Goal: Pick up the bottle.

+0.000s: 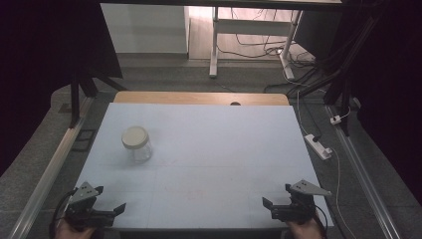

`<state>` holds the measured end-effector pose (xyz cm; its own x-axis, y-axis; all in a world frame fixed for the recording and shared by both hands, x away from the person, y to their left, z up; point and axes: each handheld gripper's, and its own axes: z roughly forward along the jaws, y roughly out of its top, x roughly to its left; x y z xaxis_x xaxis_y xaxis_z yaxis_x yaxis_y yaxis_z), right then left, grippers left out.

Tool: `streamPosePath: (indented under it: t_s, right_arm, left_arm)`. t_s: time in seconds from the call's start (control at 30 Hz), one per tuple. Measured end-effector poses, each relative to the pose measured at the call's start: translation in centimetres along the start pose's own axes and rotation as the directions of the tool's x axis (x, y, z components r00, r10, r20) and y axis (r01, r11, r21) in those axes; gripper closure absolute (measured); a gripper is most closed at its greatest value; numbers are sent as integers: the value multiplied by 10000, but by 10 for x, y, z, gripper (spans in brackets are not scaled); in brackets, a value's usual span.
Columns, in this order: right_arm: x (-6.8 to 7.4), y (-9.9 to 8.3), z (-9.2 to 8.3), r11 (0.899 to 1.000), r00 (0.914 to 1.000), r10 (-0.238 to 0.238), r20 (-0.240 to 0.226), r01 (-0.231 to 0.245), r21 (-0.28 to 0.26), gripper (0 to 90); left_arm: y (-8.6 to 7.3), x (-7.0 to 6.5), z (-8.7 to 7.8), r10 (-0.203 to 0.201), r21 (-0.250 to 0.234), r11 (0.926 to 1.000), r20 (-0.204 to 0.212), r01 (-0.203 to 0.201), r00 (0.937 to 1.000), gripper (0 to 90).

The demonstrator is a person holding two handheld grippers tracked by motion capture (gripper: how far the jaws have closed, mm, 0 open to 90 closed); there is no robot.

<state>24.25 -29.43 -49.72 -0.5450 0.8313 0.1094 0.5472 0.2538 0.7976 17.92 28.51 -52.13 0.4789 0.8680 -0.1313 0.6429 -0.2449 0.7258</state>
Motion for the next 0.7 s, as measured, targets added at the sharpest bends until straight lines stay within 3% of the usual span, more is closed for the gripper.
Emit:
streamPosePath:
  t_s: [0.13, 0.3, 0.7]
  right_arm:
    - [-1, 1, 2, 10000, 10000, -52, -58, 52, 1, 0]
    - [-4, 1, 2, 9999, 9996, 156, -214, -155, 43, 0]
    - [-2, 1, 2, 10000, 9994, -63, -334, 65, 69, 0]
  left_arm:
    - [0, 1, 0, -21, -10, 10000, 53, 21, 10000, 0]
    - [1, 3, 0, -142, -53, 9999, 449, 145, 9989, 0]
    - [2, 3, 3, -357, 206, 9992, 280, 352, 9990, 0]
